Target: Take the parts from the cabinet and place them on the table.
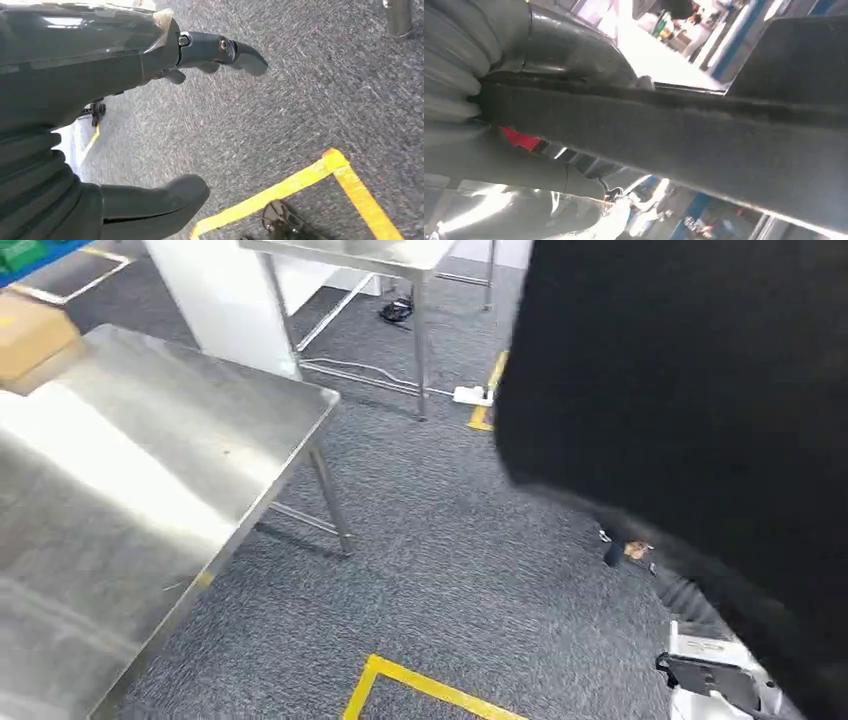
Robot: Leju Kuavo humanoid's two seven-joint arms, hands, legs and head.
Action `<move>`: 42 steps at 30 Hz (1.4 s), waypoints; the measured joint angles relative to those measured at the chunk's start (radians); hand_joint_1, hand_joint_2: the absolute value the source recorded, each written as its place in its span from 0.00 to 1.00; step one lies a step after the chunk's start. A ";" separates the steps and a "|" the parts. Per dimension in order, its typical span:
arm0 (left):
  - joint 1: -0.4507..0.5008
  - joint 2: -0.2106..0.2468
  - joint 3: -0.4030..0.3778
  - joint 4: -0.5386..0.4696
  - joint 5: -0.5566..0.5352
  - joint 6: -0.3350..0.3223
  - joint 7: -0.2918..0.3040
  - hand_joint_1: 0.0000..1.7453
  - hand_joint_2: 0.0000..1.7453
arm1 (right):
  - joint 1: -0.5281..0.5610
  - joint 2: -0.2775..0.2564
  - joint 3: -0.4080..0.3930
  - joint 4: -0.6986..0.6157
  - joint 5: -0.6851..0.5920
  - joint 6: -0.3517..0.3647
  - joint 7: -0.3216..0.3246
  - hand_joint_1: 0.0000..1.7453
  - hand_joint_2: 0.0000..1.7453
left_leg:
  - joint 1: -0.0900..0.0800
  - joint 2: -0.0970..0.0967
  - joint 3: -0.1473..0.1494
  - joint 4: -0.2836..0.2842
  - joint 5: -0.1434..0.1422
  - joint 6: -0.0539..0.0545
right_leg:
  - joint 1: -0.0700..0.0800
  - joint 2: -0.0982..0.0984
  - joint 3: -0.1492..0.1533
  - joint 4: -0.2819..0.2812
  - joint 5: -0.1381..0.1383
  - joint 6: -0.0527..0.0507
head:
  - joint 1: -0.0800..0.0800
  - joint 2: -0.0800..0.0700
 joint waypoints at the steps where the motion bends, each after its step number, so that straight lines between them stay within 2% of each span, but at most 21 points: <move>1: 0.001 0.001 0.000 0.000 0.004 0.005 0.000 0.00 1.00 | -0.003 0.002 0.000 0.000 0.000 0.002 0.000 1.00 1.00 | -0.003 -0.013 -0.001 -0.002 0.000 0.007 | -0.002 -0.013 0.006 -0.006 0.000 0.006 | 0.000 0.000; 2: 0.002 0.000 0.000 0.000 0.004 0.008 0.000 0.00 1.00 | -0.008 0.002 0.000 0.000 0.000 0.002 0.000 1.00 1.00 | -0.001 -0.027 0.007 -0.014 0.006 0.016 | 0.002 -0.021 0.014 -0.010 -0.001 0.012 | -0.001 0.000; 4: 0.001 -0.003 0.000 0.000 0.004 0.011 0.000 0.00 1.00 | -0.012 -0.001 -0.001 0.002 -0.001 0.002 -0.001 1.00 1.00 | 0.013 -0.046 0.020 -0.029 0.020 0.028 | -0.003 0.076 -0.012 0.048 -0.033 0.011 | 0.001 0.000; 5: -0.001 -0.002 0.000 0.000 0.004 0.010 0.000 0.00 1.00 | -0.011 -0.002 -0.004 0.003 -0.002 0.002 -0.001 1.00 1.00 | 0.014 -0.060 0.018 -0.029 0.021 0.030 | -0.005 0.101 -0.048 0.122 -0.066 0.006 | 0.003 0.000; 8: -0.001 -0.005 0.000 0.000 0.002 0.010 0.000 0.00 1.00 | -0.012 -0.006 -0.008 0.007 -0.003 0.001 -0.001 1.00 1.00 | 0.014 -0.105 0.016 -0.027 0.021 0.030 | -0.006 0.114 -0.148 0.305 -0.119 0.011 | 0.003 0.000; 11: 0.001 -0.006 0.000 0.000 -0.007 0.009 0.000 0.00 1.00 | -0.012 -0.007 -0.011 0.007 -0.003 0.000 -0.001 1.00 1.00 | 0.020 -0.153 0.020 -0.023 0.019 0.024 | -0.017 0.124 -0.073 0.124 -0.023 0.049 | 0.003 0.000; 12: 0.001 -0.006 0.000 0.000 -0.010 0.004 0.000 0.00 1.00 | -0.012 -0.008 -0.013 0.007 -0.005 -0.001 -0.001 1.00 1.00 | 0.022 -0.168 0.019 -0.018 0.017 0.017 | -0.026 0.159 -0.033 0.035 0.012 0.061 | 0.003 0.000; 13: 0.000 -0.004 0.000 0.000 -0.014 0.002 0.000 0.00 1.00 | -0.011 -0.009 -0.017 0.007 -0.007 -0.001 -0.001 1.00 1.00 | 0.017 -0.180 0.014 -0.010 0.013 0.007 | -0.027 0.194 -0.023 0.005 0.011 0.056 | 0.003 0.000; 15: 0.003 -0.002 0.001 -0.001 -0.015 0.002 0.001 0.00 1.00 | -0.009 -0.010 -0.027 0.005 -0.009 -0.001 0.001 1.00 1.00 | 0.018 -0.196 0.004 -0.011 0.016 -0.006 | -0.020 0.169 -0.017 0.004 0.017 0.029 | 0.002 0.000; 21: 0.008 -0.003 0.001 -0.001 -0.015 0.002 0.001 0.00 1.00 | -0.011 -0.010 -0.029 0.005 -0.009 0.000 0.002 1.00 1.00 | 0.023 -0.209 0.002 -0.017 0.020 -0.013 | -0.016 0.156 -0.016 0.004 0.019 0.018 | 0.002 0.000; 22: 0.005 -0.002 0.000 -0.001 -0.016 0.003 0.001 0.00 1.00 | -0.015 -0.010 -0.032 0.000 -0.010 0.002 0.002 1.00 1.00 | 0.018 -0.091 -0.033 0.062 -0.032 -0.022 | -0.024 0.123 -0.014 0.000 0.021 -0.007 | -0.006 0.000; 23: 0.002 -0.002 0.000 -0.001 -0.016 0.003 0.001 0.00 1.00 | -0.015 -0.010 -0.035 0.000 -0.009 0.002 0.002 1.00 1.00 | 0.020 -0.068 -0.129 0.256 -0.119 -0.026 | -0.017 0.088 -0.015 0.000 0.017 -0.013 | -0.004 0.000; 24: 0.003 -0.003 0.000 -0.001 -0.016 0.003 0.001 0.00 1.00 | -0.016 -0.011 -0.036 0.000 -0.009 0.002 0.002 1.00 1.00 | 0.020 -0.067 -0.155 0.304 -0.127 -0.027 | -0.014 0.072 -0.015 0.001 0.016 -0.014 | -0.005 0.000; 27: 0.005 -0.002 0.001 -0.001 -0.016 0.003 0.001 0.00 1.00 | -0.018 -0.011 -0.038 0.000 -0.009 0.002 0.002 1.00 1.00 | 0.018 -0.053 -0.082 0.162 -0.038 -0.016 | -0.010 0.032 -0.009 0.001 0.012 -0.017 | -0.005 0.000; 28: 0.004 -0.002 0.001 -0.001 -0.016 0.003 0.001 0.00 1.00 | -0.019 -0.011 -0.039 0.000 -0.009 0.002 0.002 1.00 1.00 | 0.016 -0.028 -0.030 0.071 -0.001 -0.008 | -0.009 0.021 -0.005 0.000 0.009 -0.015 | -0.005 0.000; 29: 0.002 -0.001 0.001 -0.002 -0.016 0.003 0.001 0.00 1.00 | -0.020 -0.010 -0.040 0.000 -0.009 0.002 0.002 1.00 1.00 | 0.006 0.033 0.006 0.001 0.000 0.002 | -0.004 0.009 0.000 0.001 0.005 -0.011 | -0.005 0.000; 34: 0.002 0.001 0.001 -0.002 -0.016 0.003 0.001 0.00 1.00 | -0.025 -0.010 -0.041 -0.003 -0.009 0.002 0.002 1.00 1.00 | 0.002 -0.030 0.014 -0.018 0.012 0.025 | 0.009 -0.035 0.013 -0.008 -0.005 0.016 | -0.004 0.000; 36: 0.000 -0.002 0.001 -0.002 -0.016 0.004 0.001 0.00 1.00 | -0.027 -0.011 -0.042 -0.004 -0.010 0.003 0.001 1.00 1.00 | 0.011 -0.050 0.019 -0.029 0.021 0.034 | -0.001 0.086 -0.020 0.072 -0.045 0.009 | -0.005 0.000; 37: -0.002 0.000 0.001 -0.003 -0.016 0.004 0.001 0.00 1.00 | -0.026 -0.012 -0.043 -0.004 -0.010 0.003 0.001 1.00 1.00 | 0.013 -0.065 0.017 -0.029 0.021 0.035 | -0.002 0.106 -0.059 0.147 -0.078 0.004 | -0.001 0.000; 40: -0.002 -0.003 0.001 -0.003 -0.017 0.010 0.000 0.00 1.00 | -0.022 -0.015 -0.052 -0.002 -0.010 0.003 0.002 1.00 1.00 | 0.013 -0.115 0.015 -0.027 0.021 0.035 | -0.003 0.115 -0.145 0.298 -0.116 0.013 | 0.000 0.000; 42: -0.001 -0.004 0.001 -0.003 -0.020 0.017 -0.010 0.00 1.00 | -0.022 -0.014 -0.055 -0.002 -0.013 0.003 0.002 1.00 1.00 | 0.016 -0.151 0.019 -0.025 0.020 0.032 | -0.010 0.120 -0.093 0.173 -0.048 0.039 | 0.000 0.000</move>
